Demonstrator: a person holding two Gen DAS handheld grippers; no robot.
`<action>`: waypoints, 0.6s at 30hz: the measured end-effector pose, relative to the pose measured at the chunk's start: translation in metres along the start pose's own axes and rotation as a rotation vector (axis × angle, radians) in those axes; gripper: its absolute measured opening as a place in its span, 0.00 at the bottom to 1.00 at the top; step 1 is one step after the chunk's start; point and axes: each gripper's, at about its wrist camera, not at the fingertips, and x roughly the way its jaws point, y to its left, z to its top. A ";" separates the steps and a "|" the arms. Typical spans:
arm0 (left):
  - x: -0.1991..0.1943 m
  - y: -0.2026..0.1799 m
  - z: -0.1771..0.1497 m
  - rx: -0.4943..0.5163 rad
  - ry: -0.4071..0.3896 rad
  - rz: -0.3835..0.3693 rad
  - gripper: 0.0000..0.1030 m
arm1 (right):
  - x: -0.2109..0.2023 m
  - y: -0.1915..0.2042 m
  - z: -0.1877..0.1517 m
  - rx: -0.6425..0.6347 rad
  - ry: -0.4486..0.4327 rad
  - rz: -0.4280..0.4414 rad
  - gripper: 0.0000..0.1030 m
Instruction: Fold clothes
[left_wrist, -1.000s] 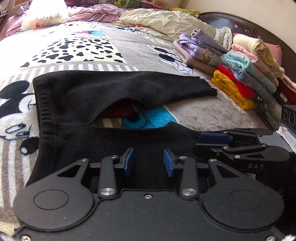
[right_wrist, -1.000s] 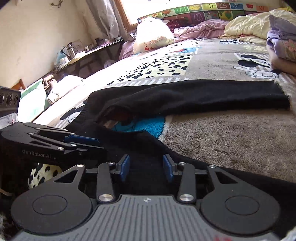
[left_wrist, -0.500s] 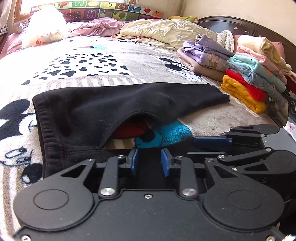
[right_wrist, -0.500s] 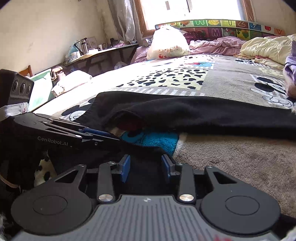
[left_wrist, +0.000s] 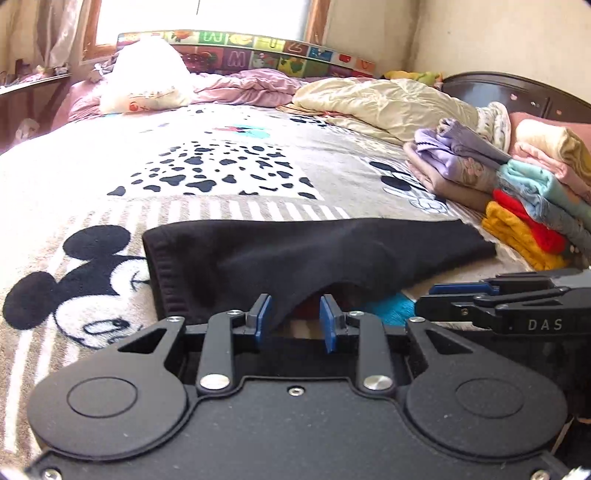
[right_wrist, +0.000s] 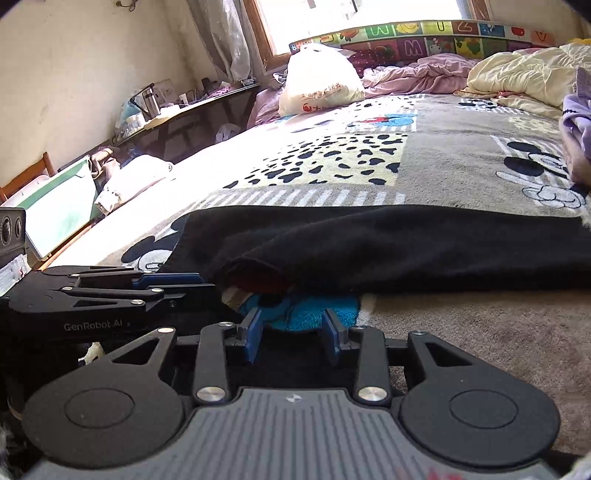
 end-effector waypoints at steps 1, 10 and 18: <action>0.001 0.006 0.006 -0.044 0.000 -0.004 0.26 | -0.003 -0.001 0.003 -0.003 -0.016 -0.016 0.35; 0.029 0.029 0.050 -0.008 -0.013 -0.052 0.26 | -0.013 -0.070 0.030 0.179 -0.102 -0.201 0.45; 0.081 0.042 0.045 0.164 0.111 0.156 0.26 | 0.053 0.005 0.050 -0.220 0.039 -0.044 0.43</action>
